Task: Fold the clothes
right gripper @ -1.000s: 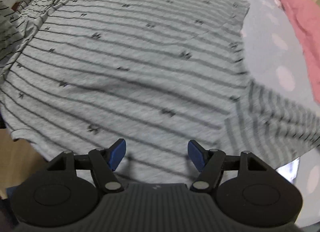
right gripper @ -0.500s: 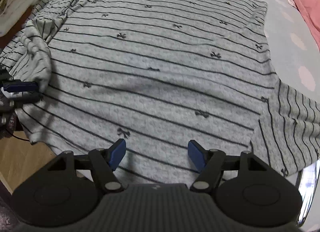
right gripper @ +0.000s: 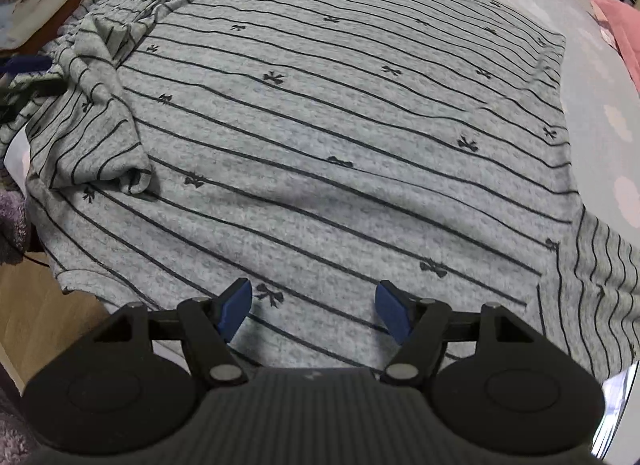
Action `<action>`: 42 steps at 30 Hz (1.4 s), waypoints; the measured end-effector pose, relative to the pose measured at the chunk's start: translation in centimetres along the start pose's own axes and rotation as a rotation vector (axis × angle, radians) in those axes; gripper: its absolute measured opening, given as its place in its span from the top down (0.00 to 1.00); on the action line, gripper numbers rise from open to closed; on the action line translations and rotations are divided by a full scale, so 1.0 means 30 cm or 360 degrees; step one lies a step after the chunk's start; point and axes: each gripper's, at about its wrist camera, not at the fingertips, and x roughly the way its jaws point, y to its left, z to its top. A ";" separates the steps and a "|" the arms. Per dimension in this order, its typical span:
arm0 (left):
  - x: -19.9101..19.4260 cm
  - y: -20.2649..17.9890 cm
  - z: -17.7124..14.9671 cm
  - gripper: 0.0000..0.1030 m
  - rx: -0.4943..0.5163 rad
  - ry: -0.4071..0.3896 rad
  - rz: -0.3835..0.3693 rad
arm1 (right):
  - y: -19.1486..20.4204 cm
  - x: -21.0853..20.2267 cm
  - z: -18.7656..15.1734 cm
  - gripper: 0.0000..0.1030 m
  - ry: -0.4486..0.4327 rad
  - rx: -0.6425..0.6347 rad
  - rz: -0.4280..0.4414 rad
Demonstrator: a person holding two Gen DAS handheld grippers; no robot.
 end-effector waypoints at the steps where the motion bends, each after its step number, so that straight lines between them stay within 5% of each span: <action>1: 0.012 0.011 0.000 0.48 -0.0036 -0.0020 -0.0022 | 0.006 0.005 0.004 0.31 0.0002 -0.0019 -0.0002; 2: 0.024 0.021 0.000 0.49 -0.0072 -0.0039 -0.0045 | 0.013 0.009 0.007 0.31 0.0004 -0.0038 -0.0004; 4: 0.021 0.020 0.004 0.79 -0.0073 -0.0039 -0.0123 | 0.020 0.013 0.012 0.31 0.0002 -0.0066 -0.0010; 9: -0.044 -0.040 0.027 0.97 0.0046 -0.0028 -0.0200 | 0.013 0.006 0.013 0.31 -0.0017 -0.0072 -0.0024; 15: -0.148 -0.208 0.054 0.97 0.0199 0.0001 -0.0459 | -0.003 -0.005 0.001 0.31 -0.0026 -0.0029 -0.0029; 23: -0.168 -0.493 -0.015 0.96 0.0548 0.0048 -0.0641 | -0.011 -0.020 -0.014 0.31 -0.0046 -0.0007 -0.0060; 29: -0.206 -0.539 -0.069 0.61 0.0653 0.0074 -0.0797 | -0.004 -0.044 -0.021 0.31 -0.0072 -0.0035 -0.0094; 32: -0.226 -0.488 -0.073 0.61 0.0608 0.0074 -0.0784 | 0.000 -0.065 -0.022 0.31 -0.0097 -0.0034 -0.0092; 39: -0.193 -0.291 -0.058 0.55 0.0369 0.0041 -0.0365 | 0.035 -0.071 -0.014 0.32 -0.0104 0.0043 0.0133; 42: -0.153 -0.270 -0.077 0.55 0.0349 0.0109 -0.0368 | 0.074 -0.053 0.005 0.33 -0.0095 0.0061 0.0248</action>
